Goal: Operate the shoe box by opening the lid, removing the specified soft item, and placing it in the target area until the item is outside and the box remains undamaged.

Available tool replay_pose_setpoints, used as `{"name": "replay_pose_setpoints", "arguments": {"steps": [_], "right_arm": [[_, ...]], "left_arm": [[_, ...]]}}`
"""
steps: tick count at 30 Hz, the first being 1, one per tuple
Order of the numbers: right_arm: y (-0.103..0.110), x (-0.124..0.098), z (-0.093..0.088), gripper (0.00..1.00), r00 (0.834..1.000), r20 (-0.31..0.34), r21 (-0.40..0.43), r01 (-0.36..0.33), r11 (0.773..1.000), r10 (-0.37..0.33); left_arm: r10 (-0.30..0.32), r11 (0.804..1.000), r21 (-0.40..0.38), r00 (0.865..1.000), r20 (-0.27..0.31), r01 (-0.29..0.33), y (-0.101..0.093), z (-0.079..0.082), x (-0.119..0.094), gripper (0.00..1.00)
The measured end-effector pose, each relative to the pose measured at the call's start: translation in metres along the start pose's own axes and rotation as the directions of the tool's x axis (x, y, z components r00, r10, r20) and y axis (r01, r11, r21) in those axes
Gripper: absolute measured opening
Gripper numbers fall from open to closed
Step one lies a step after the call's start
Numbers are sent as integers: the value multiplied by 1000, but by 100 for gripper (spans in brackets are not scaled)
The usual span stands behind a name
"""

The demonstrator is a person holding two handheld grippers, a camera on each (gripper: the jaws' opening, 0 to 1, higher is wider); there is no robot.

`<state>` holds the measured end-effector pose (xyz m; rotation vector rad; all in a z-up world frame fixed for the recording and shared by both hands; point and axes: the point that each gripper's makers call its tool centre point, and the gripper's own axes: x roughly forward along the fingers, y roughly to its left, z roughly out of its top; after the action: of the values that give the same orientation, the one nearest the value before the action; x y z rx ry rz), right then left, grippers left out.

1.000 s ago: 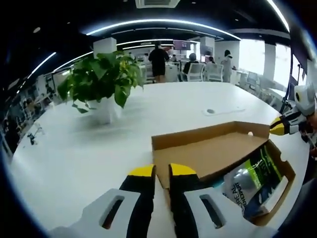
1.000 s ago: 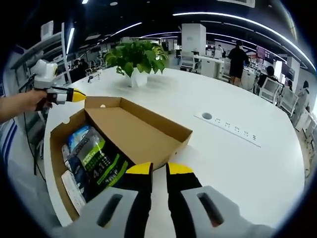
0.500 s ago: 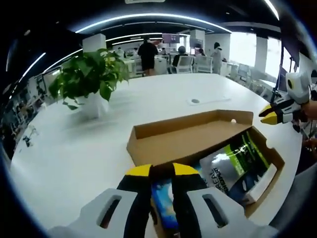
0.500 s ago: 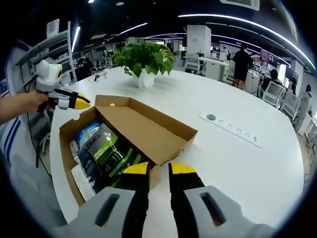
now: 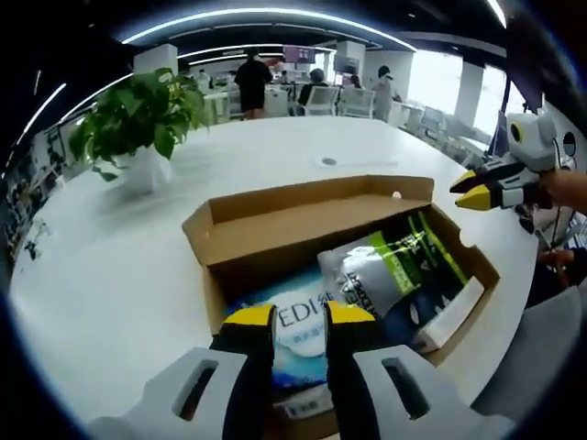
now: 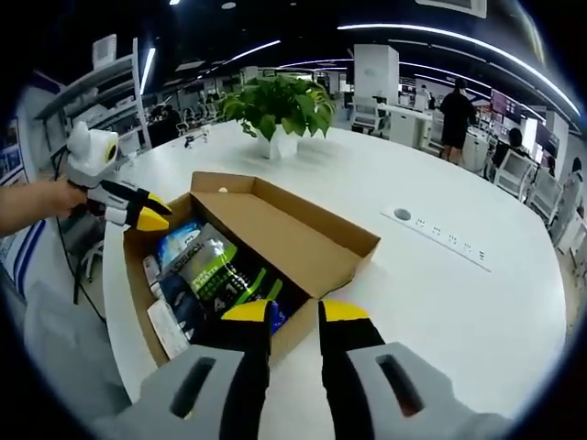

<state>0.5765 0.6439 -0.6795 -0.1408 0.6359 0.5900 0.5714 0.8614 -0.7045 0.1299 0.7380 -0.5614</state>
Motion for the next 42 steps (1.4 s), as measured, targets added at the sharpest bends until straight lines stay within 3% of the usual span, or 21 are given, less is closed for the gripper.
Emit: {"name": "replay_pose_setpoints", "arguments": {"steps": [8, 15, 27, 42], "right_arm": [[10, 3, -3, 21, 999, -13, -3, -29, 1000, 29], [19, 10, -3, 22, 998, -23, -14, -55, 998, 54], [31, 26, -5, 25, 991, -84, -55, -105, 993, 101], [34, 43, -10, 29, 978, -185, -55, -104, 993, 92]], "left_arm": [[-62, 998, -6, 996, -64, 62, -14, -19, 8, 20], [-119, 993, -42, 984, -134, 114, -22, -31, 9, 22], [-176, 978, -147, 965, -194, 148, -25, -46, 16, 22], [-247, 951, -245, 939, -239, 188, -33, -54, 28, 18]]}}
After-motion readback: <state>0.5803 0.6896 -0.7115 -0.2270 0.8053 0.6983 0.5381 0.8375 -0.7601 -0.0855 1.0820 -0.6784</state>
